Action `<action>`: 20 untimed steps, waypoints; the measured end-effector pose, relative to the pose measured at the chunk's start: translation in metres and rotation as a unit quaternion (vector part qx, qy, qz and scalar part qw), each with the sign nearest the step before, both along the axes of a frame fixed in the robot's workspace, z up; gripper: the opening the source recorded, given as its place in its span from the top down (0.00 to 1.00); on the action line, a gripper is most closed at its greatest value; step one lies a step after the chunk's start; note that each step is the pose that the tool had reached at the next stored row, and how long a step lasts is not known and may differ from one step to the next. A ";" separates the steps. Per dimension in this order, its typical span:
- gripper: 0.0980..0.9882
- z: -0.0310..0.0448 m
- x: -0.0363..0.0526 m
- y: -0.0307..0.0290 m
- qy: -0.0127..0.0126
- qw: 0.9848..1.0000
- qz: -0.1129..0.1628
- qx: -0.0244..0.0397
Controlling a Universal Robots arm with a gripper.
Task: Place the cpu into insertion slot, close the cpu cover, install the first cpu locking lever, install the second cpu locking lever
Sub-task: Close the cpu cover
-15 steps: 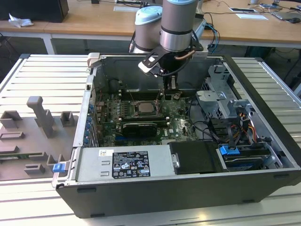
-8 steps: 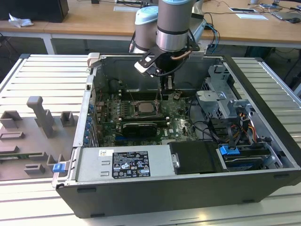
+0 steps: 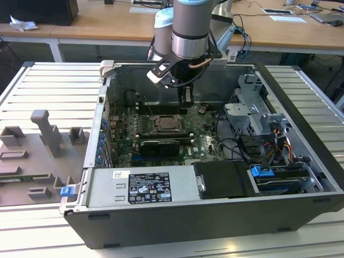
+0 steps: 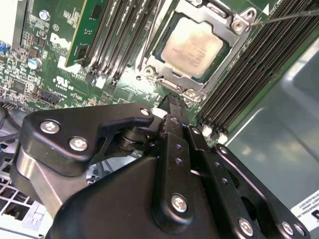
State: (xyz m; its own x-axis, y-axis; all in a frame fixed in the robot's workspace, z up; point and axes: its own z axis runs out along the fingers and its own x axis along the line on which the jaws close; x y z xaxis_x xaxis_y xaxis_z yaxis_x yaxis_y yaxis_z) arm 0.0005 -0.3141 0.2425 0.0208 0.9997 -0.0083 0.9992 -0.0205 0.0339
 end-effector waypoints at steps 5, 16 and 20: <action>0.99 -0.0070 -0.0084 0.0000 0.000 1.000 0.002 0.000; 0.99 -0.0213 -0.0290 -0.0001 -0.001 1.000 0.010 0.001; 0.99 -0.0251 -0.0390 -0.0001 -0.002 1.000 0.014 0.001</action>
State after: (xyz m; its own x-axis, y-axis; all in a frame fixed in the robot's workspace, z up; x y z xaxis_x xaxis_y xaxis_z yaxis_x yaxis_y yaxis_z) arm -0.0386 -0.3142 0.2174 -0.0070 1.0000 -0.0064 0.9993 0.0073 0.0369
